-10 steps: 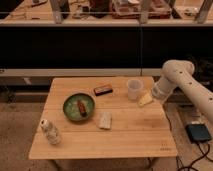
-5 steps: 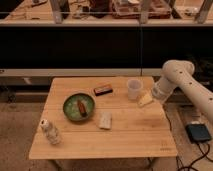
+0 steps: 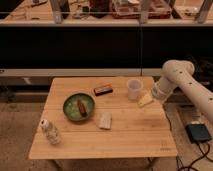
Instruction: Place the ceramic cup in the ceramic bowl
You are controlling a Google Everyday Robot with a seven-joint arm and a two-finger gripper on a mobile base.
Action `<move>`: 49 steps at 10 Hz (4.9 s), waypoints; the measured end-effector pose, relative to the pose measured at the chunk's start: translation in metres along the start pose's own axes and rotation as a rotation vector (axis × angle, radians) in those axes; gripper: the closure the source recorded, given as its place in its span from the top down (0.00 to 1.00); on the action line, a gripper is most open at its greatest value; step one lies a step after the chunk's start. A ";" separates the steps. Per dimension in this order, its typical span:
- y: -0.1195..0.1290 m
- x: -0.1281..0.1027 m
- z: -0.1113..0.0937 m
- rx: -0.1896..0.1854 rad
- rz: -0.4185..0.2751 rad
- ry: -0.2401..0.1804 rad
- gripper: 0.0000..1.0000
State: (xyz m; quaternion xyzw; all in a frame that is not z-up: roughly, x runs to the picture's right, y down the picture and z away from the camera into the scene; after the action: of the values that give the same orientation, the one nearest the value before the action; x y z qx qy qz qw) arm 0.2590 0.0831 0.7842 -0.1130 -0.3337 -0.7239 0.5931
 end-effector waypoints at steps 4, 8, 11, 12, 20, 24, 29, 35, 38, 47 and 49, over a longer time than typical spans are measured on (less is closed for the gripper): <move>0.000 0.001 0.000 0.002 0.004 0.001 0.80; 0.010 0.049 -0.040 0.045 0.159 0.119 0.80; 0.020 0.088 -0.073 0.074 0.267 0.230 0.80; 0.027 0.098 -0.072 0.085 0.319 0.256 0.80; 0.052 0.143 0.003 0.099 0.420 0.310 0.80; 0.047 0.154 0.039 0.109 0.394 0.267 0.69; 0.018 0.158 0.083 0.146 0.351 0.165 0.20; -0.059 0.174 0.020 0.171 0.098 0.177 0.00; -0.139 0.173 -0.005 0.165 -0.098 0.153 0.00; -0.276 0.152 0.044 0.260 -0.370 -0.038 0.00; -0.284 0.154 0.064 0.233 -0.397 -0.058 0.00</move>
State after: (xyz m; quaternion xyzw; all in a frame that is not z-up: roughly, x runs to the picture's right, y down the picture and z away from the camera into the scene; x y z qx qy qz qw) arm -0.0632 0.0231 0.8192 0.0034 -0.4474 -0.7796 0.4382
